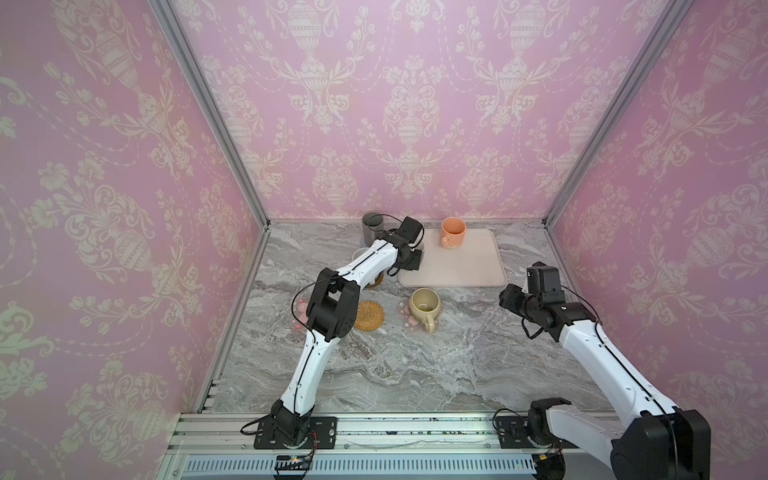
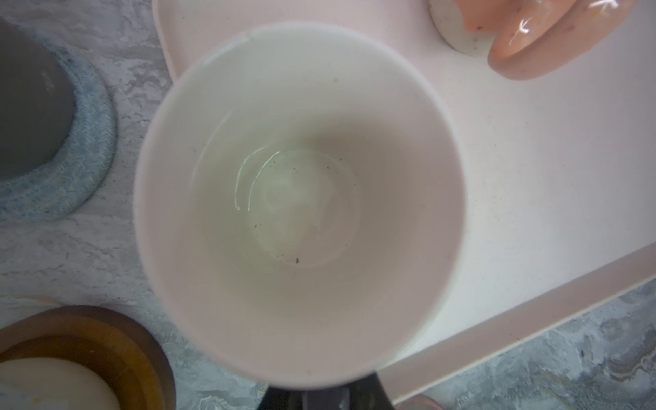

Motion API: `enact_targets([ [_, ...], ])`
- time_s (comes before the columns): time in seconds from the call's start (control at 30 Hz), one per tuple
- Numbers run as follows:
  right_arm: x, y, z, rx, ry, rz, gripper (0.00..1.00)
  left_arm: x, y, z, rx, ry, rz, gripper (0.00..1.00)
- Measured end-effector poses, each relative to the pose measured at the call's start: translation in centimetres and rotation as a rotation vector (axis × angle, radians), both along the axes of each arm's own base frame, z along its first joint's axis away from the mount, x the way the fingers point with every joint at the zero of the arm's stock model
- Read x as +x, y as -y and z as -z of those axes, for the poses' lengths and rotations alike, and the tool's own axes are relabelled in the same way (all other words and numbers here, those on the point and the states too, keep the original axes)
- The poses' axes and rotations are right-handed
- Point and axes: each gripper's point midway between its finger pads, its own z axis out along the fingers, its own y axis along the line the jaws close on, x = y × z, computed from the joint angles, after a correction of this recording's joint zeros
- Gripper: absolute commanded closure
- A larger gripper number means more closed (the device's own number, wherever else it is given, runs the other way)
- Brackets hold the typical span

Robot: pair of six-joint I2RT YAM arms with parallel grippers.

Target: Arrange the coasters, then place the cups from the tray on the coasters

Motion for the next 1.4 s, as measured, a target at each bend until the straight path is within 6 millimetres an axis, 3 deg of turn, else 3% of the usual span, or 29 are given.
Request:
enact_targets([
  [0.3,0.0,0.0,0.1,-0.002,-0.002,-0.006,0.43,-1.0,-0.5,-0.5,0.031,-0.044,0.02,1.0],
  [0.7,0.0,-0.1,0.1,-0.011,-0.004,-0.016,0.43,-2.5,0.3,-0.1,-0.052,-0.073,0.06,1.0],
  [0.8,0.0,-0.1,0.3,-0.01,-0.011,-0.017,0.43,-3.2,0.1,0.0,-0.06,-0.076,0.062,0.84],
  [0.97,0.0,-0.2,0.7,-0.007,-0.026,-0.02,0.43,-3.9,-0.4,0.4,-0.05,-0.09,0.062,0.74],
  [1.07,0.0,-0.3,0.7,-0.002,-0.026,-0.024,0.43,-4.1,-0.5,0.5,-0.042,-0.096,0.067,0.62],
  [1.4,-0.1,-0.3,0.8,-0.001,-0.032,-0.025,0.43,-4.0,-0.6,0.6,-0.035,-0.092,0.066,0.67],
])
